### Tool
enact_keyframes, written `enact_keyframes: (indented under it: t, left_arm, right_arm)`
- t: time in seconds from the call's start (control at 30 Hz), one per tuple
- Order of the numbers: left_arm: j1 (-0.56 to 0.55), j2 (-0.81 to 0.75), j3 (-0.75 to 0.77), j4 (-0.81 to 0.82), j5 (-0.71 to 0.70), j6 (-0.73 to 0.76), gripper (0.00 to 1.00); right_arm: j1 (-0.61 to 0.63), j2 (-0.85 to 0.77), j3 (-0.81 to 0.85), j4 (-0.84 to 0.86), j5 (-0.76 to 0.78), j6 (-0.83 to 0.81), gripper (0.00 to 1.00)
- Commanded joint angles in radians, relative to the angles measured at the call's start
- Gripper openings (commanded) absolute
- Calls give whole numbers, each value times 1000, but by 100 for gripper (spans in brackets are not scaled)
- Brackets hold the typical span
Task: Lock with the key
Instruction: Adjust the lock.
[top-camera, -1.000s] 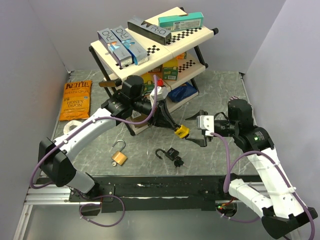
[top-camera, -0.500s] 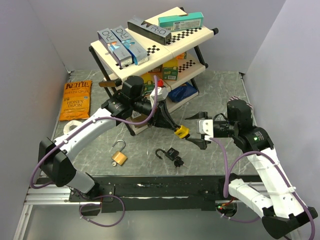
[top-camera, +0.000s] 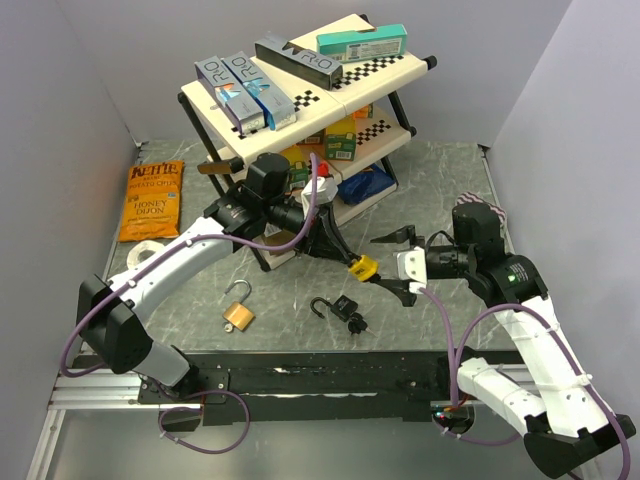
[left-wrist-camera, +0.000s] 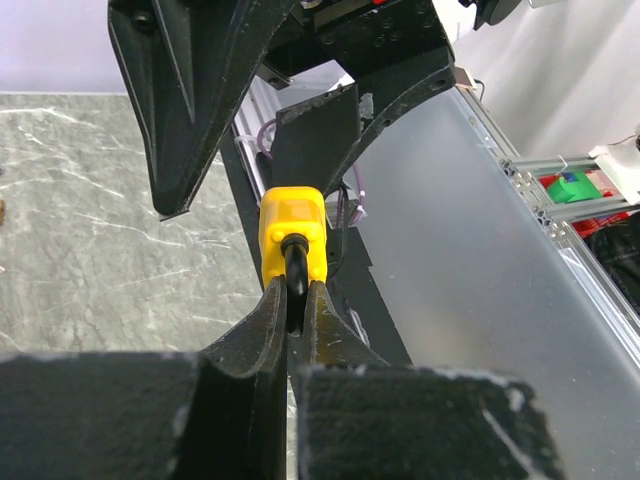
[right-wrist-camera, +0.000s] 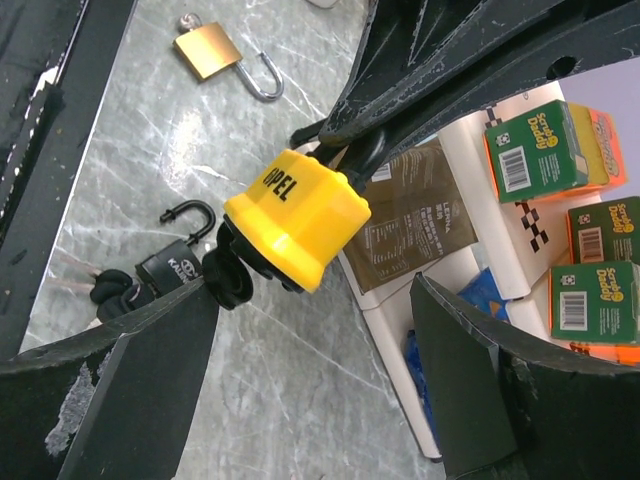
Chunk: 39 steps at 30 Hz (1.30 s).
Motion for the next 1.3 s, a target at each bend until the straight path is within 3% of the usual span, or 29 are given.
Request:
enact_keyframes:
  t: [0.0, 0.3, 0.73, 1.03, 1.27]
  left_arm:
    - [-13, -2, 44, 25, 54, 20, 1]
    - [-21, 1, 38, 37, 53, 11, 1]
    - [-27, 6, 24, 23, 39, 19, 1]
    - [-73, 27, 61, -55, -7, 81, 1]
    - [-90, 39, 66, -69, -16, 85, 1]
  right_arm:
    - [4, -14, 5, -21, -11, -82, 85]
    - [5, -20, -5, 108, -19, 59, 79]
    - [5, -15, 14, 137, -70, 117, 54]
    - [13, 48, 52, 202, -97, 202, 47]
    - [14, 80, 60, 358, -77, 390, 46]
